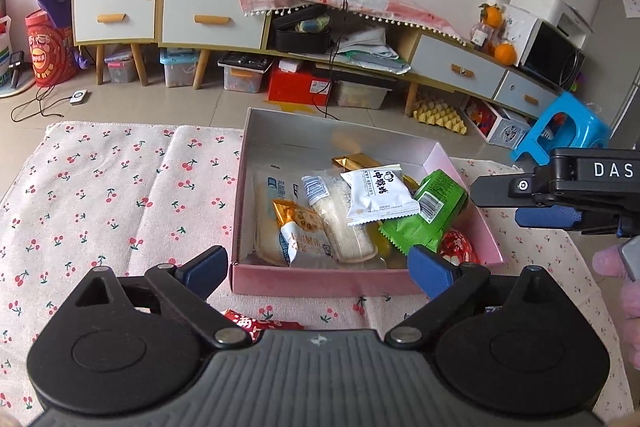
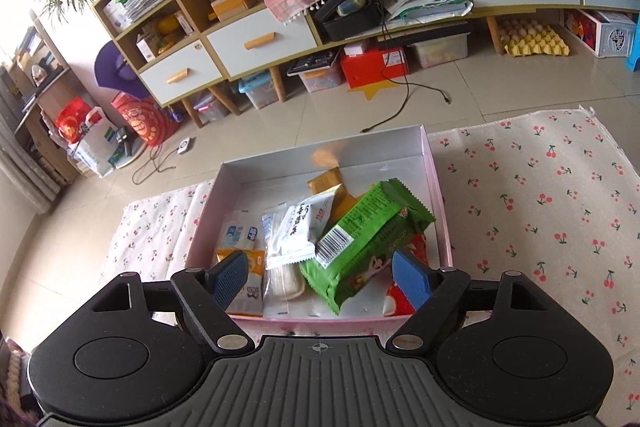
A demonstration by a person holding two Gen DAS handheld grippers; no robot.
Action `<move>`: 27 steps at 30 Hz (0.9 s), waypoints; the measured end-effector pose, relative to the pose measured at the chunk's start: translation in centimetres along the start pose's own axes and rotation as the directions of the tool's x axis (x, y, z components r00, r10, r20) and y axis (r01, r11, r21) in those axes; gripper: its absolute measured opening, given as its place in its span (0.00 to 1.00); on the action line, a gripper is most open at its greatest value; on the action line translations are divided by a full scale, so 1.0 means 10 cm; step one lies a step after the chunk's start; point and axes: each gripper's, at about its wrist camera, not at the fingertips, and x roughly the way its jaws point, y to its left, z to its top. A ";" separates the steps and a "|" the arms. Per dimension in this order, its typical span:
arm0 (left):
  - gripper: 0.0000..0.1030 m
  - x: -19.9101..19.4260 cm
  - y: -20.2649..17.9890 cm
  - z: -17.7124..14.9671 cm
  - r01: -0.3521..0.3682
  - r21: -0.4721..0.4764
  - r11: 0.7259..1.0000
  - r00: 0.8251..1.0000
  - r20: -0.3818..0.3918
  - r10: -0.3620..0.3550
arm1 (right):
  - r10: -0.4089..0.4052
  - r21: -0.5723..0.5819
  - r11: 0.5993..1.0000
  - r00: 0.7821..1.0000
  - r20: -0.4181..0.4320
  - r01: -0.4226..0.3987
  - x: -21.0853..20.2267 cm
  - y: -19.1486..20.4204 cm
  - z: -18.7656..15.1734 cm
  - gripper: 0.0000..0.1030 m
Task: Organize snacks
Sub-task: 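Lower both packs into the box and open both tools, then grasp the wafer cake with the left tool while the right tool grasps the chocolate cookie tube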
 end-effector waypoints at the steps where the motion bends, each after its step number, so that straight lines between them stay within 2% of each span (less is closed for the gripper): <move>1: 0.95 -0.02 0.00 -0.02 -0.001 0.011 1.000 1.000 0.000 0.001 | -0.001 0.000 1.000 1.000 -0.001 0.001 -0.02 -0.01 -0.03 0.80; 9: 0.99 -0.15 0.08 -0.15 -0.007 0.074 0.997 1.000 -0.013 0.008 | -0.011 0.014 1.000 1.000 -0.008 0.011 -0.20 -0.12 -0.26 0.81; 13: 0.99 -0.21 0.15 -0.23 -0.026 0.084 0.996 1.000 -0.014 0.027 | -0.008 0.005 1.000 1.000 -0.001 0.008 -0.24 -0.16 -0.38 0.88; 23: 0.99 -0.29 0.30 -0.40 -0.041 0.101 0.994 0.997 -0.064 0.048 | -0.029 -0.102 0.994 0.999 -0.036 0.026 -0.23 -0.16 -0.72 0.90; 27: 0.99 -0.32 0.36 -0.49 -0.024 0.088 0.996 0.995 -0.094 0.032 | -0.039 -0.159 0.987 0.998 -0.045 0.032 -0.26 -0.13 -0.88 0.90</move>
